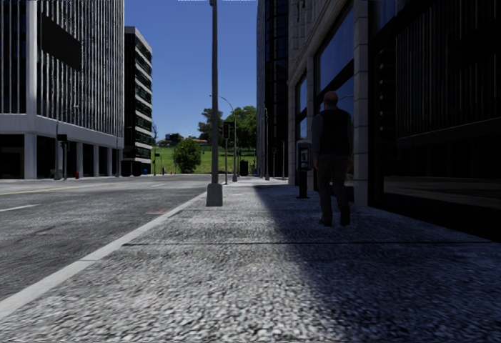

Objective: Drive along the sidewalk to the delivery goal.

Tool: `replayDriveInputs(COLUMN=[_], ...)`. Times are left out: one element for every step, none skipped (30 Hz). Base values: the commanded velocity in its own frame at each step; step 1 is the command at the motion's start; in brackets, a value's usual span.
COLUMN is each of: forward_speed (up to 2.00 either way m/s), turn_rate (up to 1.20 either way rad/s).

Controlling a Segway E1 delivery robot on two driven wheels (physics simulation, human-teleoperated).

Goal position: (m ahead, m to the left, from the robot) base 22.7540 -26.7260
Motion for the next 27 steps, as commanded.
replayDriveInputs(forward_speed=[2.0, 2.0, 2.0, 2.0, 2.0, 2.0, 2.0, 2.0, 2.0, 2.0, 2.0, 2.0, 2.0, 2.0, 2.0, 2.0, 2.0, 2.0, 2.0, 2.0, 2.0, 2.0, 2.0, 2.0, 2.0, 2.0, 2.0], turn_rate=[0.0, 0.0, 0.0, 0.0, 0.0, 0.0, -0.16, -0.27, -0.31, -0.32, -0.32, -0.32, -0.32, -0.32, -0.31, -0.29, -0.23, -0.11, 0.0, 0.0, 0.0, 0.0, 0.0, 0.0, 0.0, 0.0, 0.0])
